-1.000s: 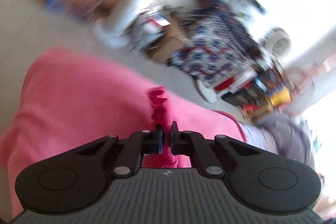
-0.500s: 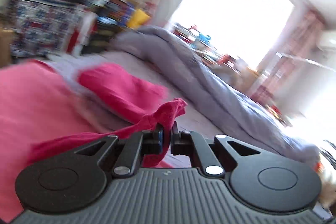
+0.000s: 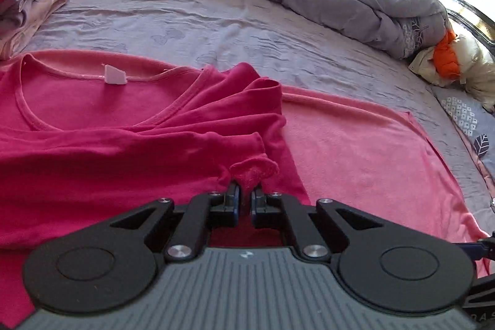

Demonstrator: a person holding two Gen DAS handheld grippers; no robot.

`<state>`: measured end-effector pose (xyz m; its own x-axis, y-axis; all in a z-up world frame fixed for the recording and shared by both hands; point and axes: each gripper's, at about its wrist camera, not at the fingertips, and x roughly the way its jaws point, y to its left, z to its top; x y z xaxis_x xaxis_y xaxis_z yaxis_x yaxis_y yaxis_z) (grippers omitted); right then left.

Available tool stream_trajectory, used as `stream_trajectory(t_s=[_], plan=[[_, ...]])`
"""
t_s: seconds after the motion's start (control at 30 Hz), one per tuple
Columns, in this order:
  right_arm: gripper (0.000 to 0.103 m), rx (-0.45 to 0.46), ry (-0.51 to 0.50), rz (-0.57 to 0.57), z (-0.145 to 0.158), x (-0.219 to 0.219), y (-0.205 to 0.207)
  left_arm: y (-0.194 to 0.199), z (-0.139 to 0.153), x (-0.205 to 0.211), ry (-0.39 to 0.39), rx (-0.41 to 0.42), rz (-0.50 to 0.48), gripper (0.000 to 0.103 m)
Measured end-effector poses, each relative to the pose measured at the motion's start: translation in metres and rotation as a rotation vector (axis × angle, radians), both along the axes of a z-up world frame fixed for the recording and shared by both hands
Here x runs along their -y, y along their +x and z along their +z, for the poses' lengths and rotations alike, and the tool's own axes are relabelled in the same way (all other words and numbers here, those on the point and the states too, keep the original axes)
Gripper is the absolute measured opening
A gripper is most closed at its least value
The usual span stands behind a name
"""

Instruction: Fold clothes

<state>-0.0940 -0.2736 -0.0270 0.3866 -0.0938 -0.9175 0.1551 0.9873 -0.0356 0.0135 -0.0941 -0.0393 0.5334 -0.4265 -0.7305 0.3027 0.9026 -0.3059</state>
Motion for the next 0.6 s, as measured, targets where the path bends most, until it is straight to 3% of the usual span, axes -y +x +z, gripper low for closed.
stream_trajectory(t_s=[0.07,0.17,0.33,0.4,0.5,0.6], plan=[[0.072,0.041,0.054,-0.005,0.004,0.004,0.006,0.0,0.008,0.006,0.001,0.003,-0.024,0.009],[0.072,0.13,0.189,-0.019,0.015,0.011,0.02,0.0,0.012,0.006,0.0,-0.025,-0.066,0.042],[0.072,0.198,0.546,-0.116,0.017,0.029,0.058,-0.019,0.016,0.005,0.043,-0.014,-0.109,0.047],[0.072,0.178,0.612,-0.1,0.008,0.025,0.079,-0.032,0.025,0.003,0.048,0.006,-0.114,0.047],[0.071,0.172,0.548,0.006,0.005,0.0,0.104,-0.05,0.042,-0.022,0.05,0.032,-0.047,0.049],[0.063,0.197,0.455,0.121,0.001,-0.034,0.126,-0.057,0.051,-0.066,0.122,0.048,0.081,0.049]])
